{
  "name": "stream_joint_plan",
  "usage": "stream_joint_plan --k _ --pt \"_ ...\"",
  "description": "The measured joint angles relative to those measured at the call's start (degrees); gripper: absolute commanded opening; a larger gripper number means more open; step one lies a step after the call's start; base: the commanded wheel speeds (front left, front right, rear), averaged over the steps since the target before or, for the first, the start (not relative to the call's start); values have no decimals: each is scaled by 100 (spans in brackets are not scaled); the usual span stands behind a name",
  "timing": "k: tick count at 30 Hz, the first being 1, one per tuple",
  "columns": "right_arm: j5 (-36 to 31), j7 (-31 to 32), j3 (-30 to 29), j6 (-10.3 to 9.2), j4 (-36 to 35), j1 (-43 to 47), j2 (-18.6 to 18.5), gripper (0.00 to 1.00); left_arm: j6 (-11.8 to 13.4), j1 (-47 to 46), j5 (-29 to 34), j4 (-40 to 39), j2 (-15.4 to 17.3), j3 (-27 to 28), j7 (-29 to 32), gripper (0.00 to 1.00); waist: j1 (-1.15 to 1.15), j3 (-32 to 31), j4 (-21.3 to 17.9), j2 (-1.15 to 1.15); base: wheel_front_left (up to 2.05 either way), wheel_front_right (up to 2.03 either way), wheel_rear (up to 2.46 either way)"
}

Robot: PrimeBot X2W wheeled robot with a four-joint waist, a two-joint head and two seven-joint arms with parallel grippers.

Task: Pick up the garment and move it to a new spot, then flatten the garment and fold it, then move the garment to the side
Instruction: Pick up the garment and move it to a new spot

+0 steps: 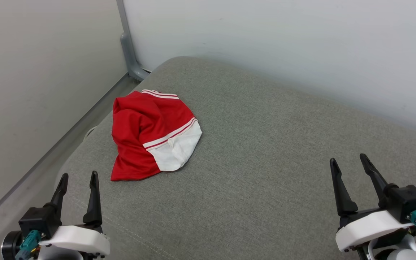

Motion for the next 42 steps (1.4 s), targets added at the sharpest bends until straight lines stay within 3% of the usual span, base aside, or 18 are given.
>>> stream_joint_plan --k 9,16,33,42 --pt "-101 85 23 1 -153 -206 0 100 -7 -759 -314 532 335 -138 81 100 0 194 -107 0 0 0 0" --pt "-264 245 24 0 -426 -459 1 100 -7 -1853 -959 1043 939 -401 747 100 0 582 -357 0 0 0 0" --pt "-587 421 -33 0 -938 -1081 1 100 -8 -3807 -3111 2361 2832 -1688 3284 100 1 1994 -1279 0 0 0 0" --pt "-497 302 14 0 -843 -1278 1 100 -8 -4186 -3941 2962 3225 -2381 4734 100 1 2598 -1725 0 0 0 0"
